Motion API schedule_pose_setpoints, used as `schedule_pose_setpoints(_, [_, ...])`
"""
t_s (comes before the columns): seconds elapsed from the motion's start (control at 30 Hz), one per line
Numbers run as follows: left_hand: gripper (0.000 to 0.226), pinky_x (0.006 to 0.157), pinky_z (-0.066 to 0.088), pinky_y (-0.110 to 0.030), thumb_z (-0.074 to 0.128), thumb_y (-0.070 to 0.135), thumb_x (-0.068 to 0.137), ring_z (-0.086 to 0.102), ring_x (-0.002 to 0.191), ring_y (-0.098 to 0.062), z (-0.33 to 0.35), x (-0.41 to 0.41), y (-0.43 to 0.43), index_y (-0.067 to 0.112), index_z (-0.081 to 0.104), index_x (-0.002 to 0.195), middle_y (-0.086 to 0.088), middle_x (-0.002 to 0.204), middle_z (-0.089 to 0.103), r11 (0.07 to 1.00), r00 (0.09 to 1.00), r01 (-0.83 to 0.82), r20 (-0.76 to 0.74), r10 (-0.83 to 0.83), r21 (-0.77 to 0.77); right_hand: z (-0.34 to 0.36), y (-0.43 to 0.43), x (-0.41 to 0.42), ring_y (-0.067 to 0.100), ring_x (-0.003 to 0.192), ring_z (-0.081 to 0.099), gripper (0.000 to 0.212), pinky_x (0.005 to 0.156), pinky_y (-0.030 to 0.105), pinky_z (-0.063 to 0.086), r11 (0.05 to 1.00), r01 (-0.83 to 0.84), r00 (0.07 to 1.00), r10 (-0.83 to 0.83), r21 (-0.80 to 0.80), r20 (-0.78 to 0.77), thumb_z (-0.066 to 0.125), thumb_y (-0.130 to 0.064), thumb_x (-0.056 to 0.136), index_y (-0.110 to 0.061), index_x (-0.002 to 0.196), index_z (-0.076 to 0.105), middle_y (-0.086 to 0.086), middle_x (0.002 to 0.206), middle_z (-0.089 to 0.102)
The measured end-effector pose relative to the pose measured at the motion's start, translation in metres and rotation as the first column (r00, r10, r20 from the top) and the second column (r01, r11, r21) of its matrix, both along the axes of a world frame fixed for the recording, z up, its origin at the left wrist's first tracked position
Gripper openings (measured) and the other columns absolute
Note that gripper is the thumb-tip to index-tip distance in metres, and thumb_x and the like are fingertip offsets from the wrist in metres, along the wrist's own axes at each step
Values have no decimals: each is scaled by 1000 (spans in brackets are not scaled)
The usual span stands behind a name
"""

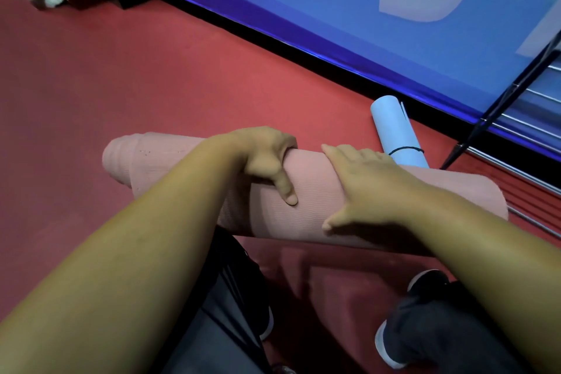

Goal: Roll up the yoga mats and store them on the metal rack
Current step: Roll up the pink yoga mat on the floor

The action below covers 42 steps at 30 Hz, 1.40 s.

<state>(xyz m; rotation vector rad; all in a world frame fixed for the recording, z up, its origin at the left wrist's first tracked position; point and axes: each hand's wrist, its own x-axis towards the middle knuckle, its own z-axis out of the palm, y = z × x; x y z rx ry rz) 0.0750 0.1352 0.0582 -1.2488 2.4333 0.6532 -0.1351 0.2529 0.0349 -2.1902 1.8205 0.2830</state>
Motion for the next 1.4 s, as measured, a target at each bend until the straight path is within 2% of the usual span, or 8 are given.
schedule_pose_setpoints(0.17, [91,89,60,-37,98,67,37,70,92,-13,1,6,-4,33,66,115,14,98,73,994,998,-42,-38,46,97,-11,7,20,36,137,46,159,113,60,39,981,-8,993,-15,-195,-114,80,-89,55,-28,169,-13,5,158,35])
schedule_pose_setpoints(0.47, [96,105,53,-44,78,81,58,63,117,-19,1,7,5,36,56,140,11,129,67,998,997,59,-56,-60,-14,-2,-13,5,27,118,60,121,98,50,54,989,145,979,-142,-14,146,83,-86,43,-31,145,47,-10,134,56])
schedule_pose_setpoints(0.7, [161,128,14,-65,74,98,43,23,159,-35,-10,-10,34,32,-2,169,-5,175,19,896,922,311,330,-202,-319,7,-29,-24,9,97,67,81,92,40,58,968,165,919,-221,191,327,94,-73,47,-38,115,68,-19,106,72])
schedule_pose_setpoints(0.83, [140,119,33,-59,69,101,42,54,135,-31,-8,-9,34,35,28,157,0,147,53,853,942,325,225,-250,-409,8,-30,-32,3,95,70,74,92,37,59,959,143,894,-231,244,383,97,-69,50,-42,113,70,-23,104,74])
schedule_pose_setpoints(0.93, [123,98,50,-49,72,99,40,59,116,-26,-6,-8,32,38,39,142,7,129,59,868,951,308,162,-264,-390,11,-29,-31,3,98,69,75,94,37,58,959,101,911,-196,264,362,95,-70,53,-42,117,68,-23,107,73])
schedule_pose_setpoints(1.13, [114,92,55,-46,80,93,36,61,109,-22,-4,-10,20,47,43,133,14,120,62,959,973,216,127,-195,-184,13,-19,-22,12,116,62,87,105,40,51,974,25,956,-90,226,279,83,-76,71,-40,144,51,-14,134,64])
schedule_pose_setpoints(1.27, [102,93,58,-42,89,85,33,67,100,-15,-7,-1,6,48,55,122,19,107,69,998,997,69,31,-69,-1,3,-10,-7,28,142,46,135,118,48,41,994,-17,996,8,105,86,76,-88,63,-30,168,14,-2,163,38])
schedule_pose_setpoints(1.4, [90,95,60,-43,99,70,38,72,99,-10,-11,10,-2,43,63,116,18,104,74,986,998,-25,-48,34,168,-8,1,4,34,143,41,161,117,54,39,997,-73,995,71,-21,-64,79,-92,52,-31,168,-14,0,168,23])
